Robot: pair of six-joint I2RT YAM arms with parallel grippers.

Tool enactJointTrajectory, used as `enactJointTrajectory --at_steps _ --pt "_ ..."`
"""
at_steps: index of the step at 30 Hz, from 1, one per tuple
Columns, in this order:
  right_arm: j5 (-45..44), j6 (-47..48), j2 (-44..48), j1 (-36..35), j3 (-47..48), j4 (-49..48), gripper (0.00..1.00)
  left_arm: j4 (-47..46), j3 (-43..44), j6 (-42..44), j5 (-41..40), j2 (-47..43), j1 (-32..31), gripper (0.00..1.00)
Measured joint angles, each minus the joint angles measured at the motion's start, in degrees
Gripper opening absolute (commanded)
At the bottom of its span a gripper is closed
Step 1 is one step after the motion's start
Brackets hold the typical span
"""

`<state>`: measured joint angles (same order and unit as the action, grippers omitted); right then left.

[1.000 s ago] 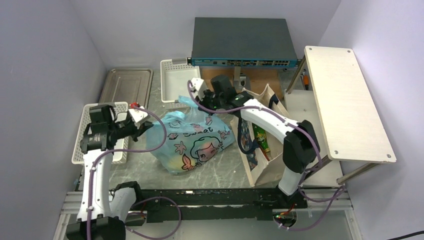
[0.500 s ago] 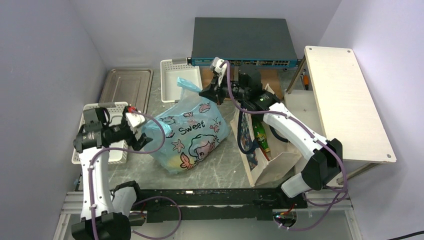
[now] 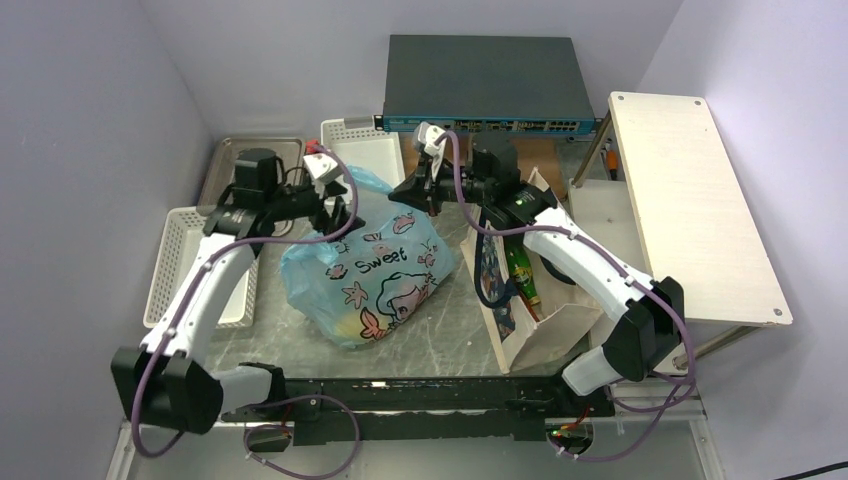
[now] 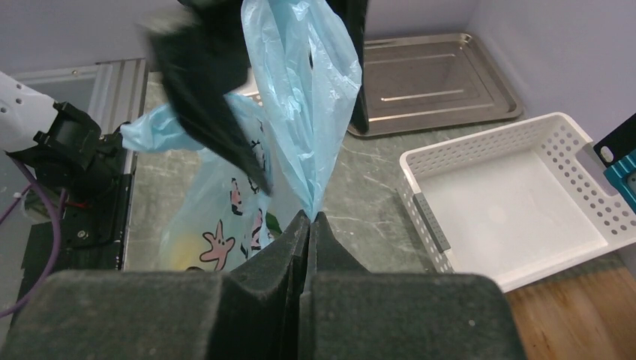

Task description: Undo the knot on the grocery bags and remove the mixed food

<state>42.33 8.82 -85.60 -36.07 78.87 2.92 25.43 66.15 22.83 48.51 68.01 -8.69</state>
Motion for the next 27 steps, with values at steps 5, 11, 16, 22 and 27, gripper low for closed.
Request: enactJointTrajectory --at_steps 5,11,16,22,27 --pt "0.3 2.0 0.9 0.0 -1.6 0.5 0.0 -4.9 -1.0 -7.5 -4.6 5.4 -1.5 0.04" --pt "0.0 4.1 2.4 1.6 -3.8 2.5 0.03 -8.3 -4.2 -12.9 -2.8 1.8 1.3 0.0" --pt "-2.7 2.8 2.5 6.1 -3.8 3.1 0.53 -10.5 -10.2 -19.9 -2.2 -7.3 6.1 0.0" --pt "-9.9 -2.8 2.5 7.3 -3.3 5.1 0.86 -12.7 -12.4 -27.2 -8.5 -11.2 2.0 0.0" --pt "-18.2 -6.6 6.3 0.2 -5.5 7.8 0.98 -13.2 -12.5 -31.9 -12.7 -11.1 1.0 0.0"
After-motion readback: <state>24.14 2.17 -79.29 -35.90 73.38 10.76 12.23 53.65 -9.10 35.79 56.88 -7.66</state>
